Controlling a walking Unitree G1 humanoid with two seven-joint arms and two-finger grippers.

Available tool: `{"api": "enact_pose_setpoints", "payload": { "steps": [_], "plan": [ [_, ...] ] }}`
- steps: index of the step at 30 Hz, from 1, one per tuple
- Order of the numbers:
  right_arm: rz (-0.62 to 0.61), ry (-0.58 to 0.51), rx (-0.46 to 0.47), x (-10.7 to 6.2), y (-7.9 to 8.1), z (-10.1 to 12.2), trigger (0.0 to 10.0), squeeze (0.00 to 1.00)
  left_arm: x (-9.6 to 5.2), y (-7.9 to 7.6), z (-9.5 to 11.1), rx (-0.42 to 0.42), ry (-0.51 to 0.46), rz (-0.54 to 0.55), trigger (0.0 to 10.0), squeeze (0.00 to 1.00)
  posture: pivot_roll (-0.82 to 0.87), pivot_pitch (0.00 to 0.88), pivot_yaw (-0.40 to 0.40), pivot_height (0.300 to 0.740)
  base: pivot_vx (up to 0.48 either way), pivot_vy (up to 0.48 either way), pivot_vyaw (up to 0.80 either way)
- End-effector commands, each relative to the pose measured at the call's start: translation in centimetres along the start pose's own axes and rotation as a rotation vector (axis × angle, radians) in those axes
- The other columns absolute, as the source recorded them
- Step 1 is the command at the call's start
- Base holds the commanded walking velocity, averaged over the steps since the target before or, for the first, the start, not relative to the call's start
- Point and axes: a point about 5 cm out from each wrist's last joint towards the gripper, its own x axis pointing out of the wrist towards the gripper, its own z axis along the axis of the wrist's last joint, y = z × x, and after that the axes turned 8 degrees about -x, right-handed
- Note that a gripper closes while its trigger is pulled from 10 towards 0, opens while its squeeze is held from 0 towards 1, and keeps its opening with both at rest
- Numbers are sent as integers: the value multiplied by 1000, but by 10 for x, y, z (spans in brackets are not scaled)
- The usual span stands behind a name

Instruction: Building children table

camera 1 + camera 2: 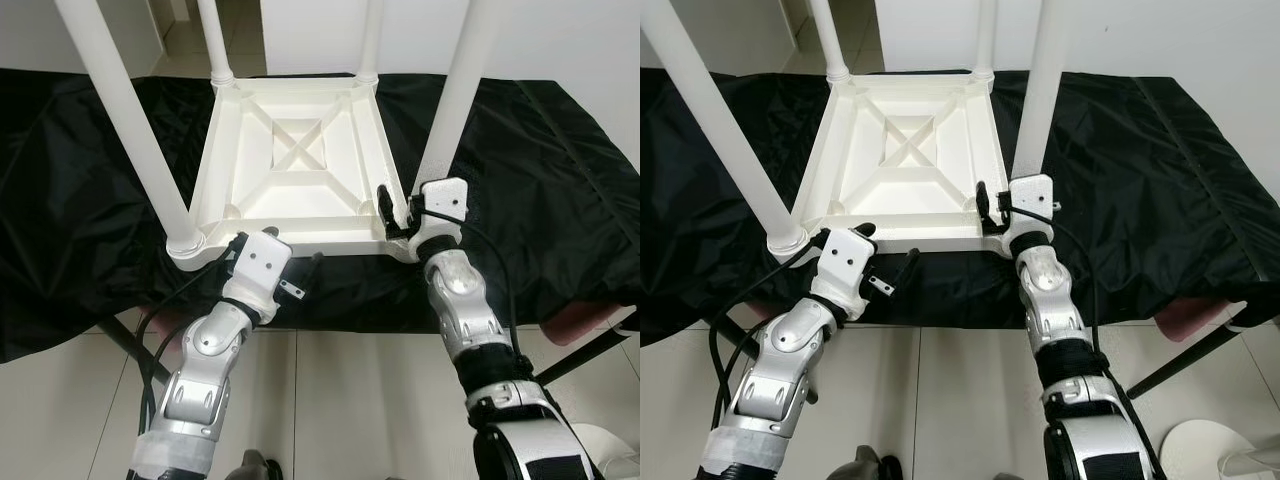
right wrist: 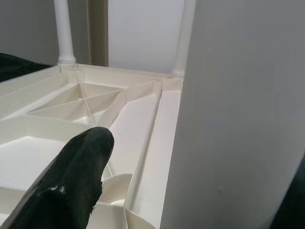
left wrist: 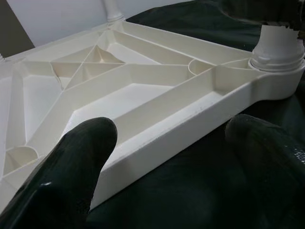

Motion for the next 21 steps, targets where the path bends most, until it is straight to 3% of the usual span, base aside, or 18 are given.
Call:
{"api": "enact_pose_setpoints", "payload": {
  "steps": [1,12,14,15,16,21],
  "plan": [
    [24,8,-9,1,6,-2,10000,0,-2,2,1,8,-1,72,10000,0,-27,72,18,740,0,0,0],
    [15,31,46,1,6,-8,10000,0,-2,2,3,10,3,76,10000,0,-32,77,21,740,0,0,0],
    [-2,52,188,3,6,-8,10000,0,-2,-2,5,10,-5,44,10000,0,-34,79,22,740,0,0,0],
    [-2,52,188,3,6,-8,10000,0,-2,-2,5,10,-5,44,10000,0,-34,79,22,740,0,0,0],
    [-3,53,261,5,6,-6,10000,0,-2,-7,7,7,-9,12,10000,0,-36,79,23,740,0,0,0],
    [9,61,305,8,7,-4,10000,0,-1,-10,8,10,-12,-3,10000,0,-37,79,21,740,0,0,0]
  ]
}}
